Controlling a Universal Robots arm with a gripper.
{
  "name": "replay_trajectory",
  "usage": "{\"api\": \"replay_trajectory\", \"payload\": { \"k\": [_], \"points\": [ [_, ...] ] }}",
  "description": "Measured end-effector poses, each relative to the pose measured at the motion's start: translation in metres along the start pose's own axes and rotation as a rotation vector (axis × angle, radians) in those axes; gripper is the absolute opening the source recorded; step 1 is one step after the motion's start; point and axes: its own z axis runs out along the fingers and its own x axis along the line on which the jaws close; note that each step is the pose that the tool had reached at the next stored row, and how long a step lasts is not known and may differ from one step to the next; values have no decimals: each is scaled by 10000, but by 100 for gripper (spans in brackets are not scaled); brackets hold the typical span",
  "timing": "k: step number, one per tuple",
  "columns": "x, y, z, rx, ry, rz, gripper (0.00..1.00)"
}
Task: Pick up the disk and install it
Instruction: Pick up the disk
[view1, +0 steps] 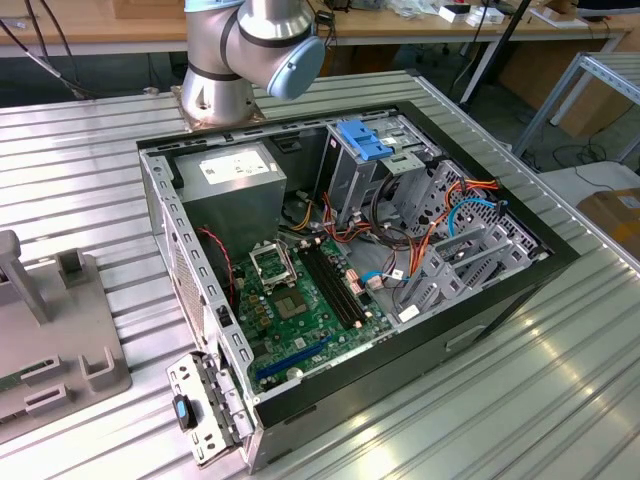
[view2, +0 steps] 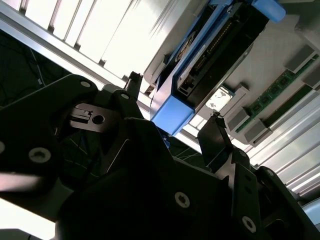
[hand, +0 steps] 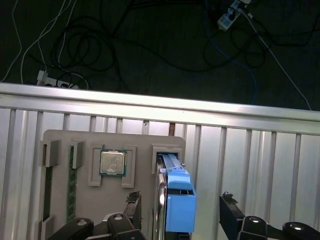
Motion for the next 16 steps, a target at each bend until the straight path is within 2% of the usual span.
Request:
{"api": "replay_trajectory", "payload": {
  "k": [5, 8, 11, 14, 16],
  "points": [
    [1, -1, 11, 2, 0, 0, 72],
    [3, 5, 52, 2, 1, -1, 72],
    [26, 46, 104, 31, -12, -6, 72],
    [39, 45, 112, 30, -8, -6, 72],
    [44, 16, 114, 30, -3, -6, 72]
  ]
}}
